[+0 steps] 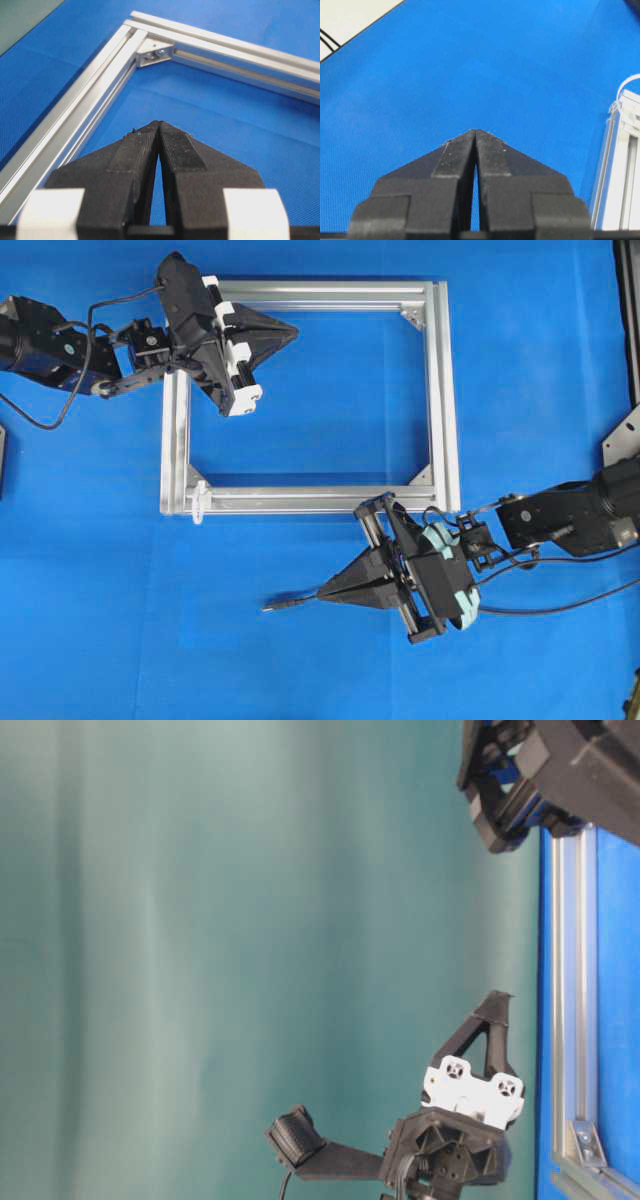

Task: Insert the wire through the string loop located on the left side.
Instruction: 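Open the right gripper and move it over the black USB cable plug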

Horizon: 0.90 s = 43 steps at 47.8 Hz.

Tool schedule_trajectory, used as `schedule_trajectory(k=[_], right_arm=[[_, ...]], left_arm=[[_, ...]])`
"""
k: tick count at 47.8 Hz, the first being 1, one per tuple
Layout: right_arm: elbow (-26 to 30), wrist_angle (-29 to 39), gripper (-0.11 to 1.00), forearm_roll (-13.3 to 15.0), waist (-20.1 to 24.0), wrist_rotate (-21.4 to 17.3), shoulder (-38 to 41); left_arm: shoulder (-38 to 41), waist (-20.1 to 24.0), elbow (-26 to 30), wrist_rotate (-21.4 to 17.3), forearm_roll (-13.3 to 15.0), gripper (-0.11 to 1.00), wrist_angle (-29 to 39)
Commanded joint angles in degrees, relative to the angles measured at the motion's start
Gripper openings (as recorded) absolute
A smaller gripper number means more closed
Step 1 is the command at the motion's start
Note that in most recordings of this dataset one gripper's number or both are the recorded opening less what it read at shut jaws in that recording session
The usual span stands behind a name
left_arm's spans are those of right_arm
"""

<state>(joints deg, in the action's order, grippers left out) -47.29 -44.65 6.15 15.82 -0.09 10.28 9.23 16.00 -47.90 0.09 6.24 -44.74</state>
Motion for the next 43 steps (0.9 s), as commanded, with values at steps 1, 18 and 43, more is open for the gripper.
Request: schedule_trajectory(k=[1, 18, 43], right_arm=[[0.18, 0.09, 0.01, -0.09, 0.70, -0.70, -2.81], [1.49, 6.06, -0.01, 0.00, 0.79, -4.31, -3.52], [1.23, 5.98, 0.85, -3.34, 1.67, -7.91, -3.52]], left_arm=[[-2.81, -0.18, 0.26, -0.62, -1.23, 0.00, 0.79], [-2.90, 0.00, 0.26, -0.62, -1.32, 0.00, 0.79], [-3.08, 0.18, 0.00, -0.44, -1.32, 0.00, 0.88]])
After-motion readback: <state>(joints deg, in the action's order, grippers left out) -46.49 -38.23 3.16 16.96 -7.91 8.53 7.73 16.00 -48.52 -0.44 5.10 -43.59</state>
